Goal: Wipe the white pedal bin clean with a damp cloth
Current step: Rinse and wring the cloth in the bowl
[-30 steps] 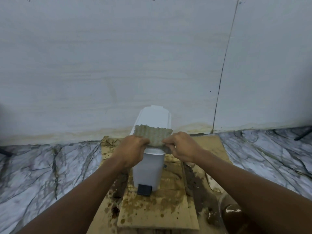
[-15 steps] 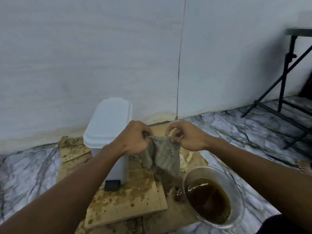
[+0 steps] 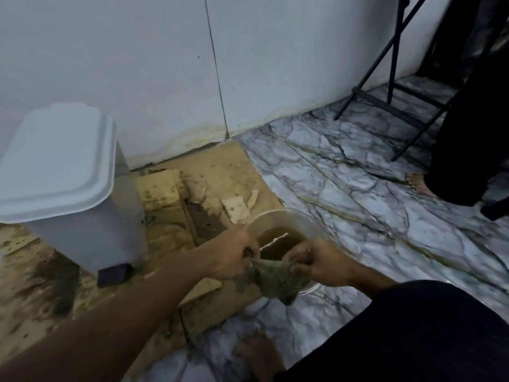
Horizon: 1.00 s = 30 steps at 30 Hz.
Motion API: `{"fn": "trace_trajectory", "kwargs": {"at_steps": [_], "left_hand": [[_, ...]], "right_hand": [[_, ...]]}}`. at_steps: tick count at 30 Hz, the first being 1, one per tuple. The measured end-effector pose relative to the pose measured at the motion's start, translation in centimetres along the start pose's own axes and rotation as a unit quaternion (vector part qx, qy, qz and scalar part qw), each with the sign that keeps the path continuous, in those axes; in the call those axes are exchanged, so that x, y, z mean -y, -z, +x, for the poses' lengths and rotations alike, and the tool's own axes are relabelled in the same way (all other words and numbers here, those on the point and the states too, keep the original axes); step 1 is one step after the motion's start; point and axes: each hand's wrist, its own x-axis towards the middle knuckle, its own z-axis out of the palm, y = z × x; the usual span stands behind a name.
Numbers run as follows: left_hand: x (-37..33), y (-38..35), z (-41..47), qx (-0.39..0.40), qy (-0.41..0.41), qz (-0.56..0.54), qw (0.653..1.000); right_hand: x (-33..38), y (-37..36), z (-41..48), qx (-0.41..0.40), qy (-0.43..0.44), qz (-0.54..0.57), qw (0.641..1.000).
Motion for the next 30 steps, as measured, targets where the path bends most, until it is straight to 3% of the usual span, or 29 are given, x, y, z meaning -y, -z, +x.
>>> {"fn": "trace_trajectory", "kwargs": {"at_steps": [4,8,16,19,22,25,30], "left_hand": [[0.7,-3.6,0.1,0.075,-0.004,-0.039,0.996],[1.9,-6.1,1.5,0.098,0.016,0.005,0.995],[2.7,-8.5,5.1,0.007,0.063,0.072,0.995],[3.4,-9.9,6.3,-0.016,0.072,0.105,0.992],[4.1,-11.4,7.1,-0.002,0.100,0.113,0.989],[4.4,-11.6,7.4,-0.004,0.078,0.101,0.992],[4.1,-10.1,6.1,0.064,0.044,0.104,0.992]], "right_hand": [[-3.8,-3.4,-1.1,0.046,-0.015,0.035,0.998],[-6.2,-5.8,-0.9,0.045,-0.019,0.012,0.999],[-8.9,-7.4,0.5,-0.132,-0.004,-0.103,0.986],[-9.6,-7.9,0.8,-0.162,-0.019,-0.114,0.980],[-10.0,-8.8,0.9,-0.164,-0.038,-0.160,0.973],[-10.2,-9.1,1.1,-0.175,-0.020,-0.185,0.967],[-10.2,-9.3,1.5,-0.110,0.021,-0.221,0.969]]}}
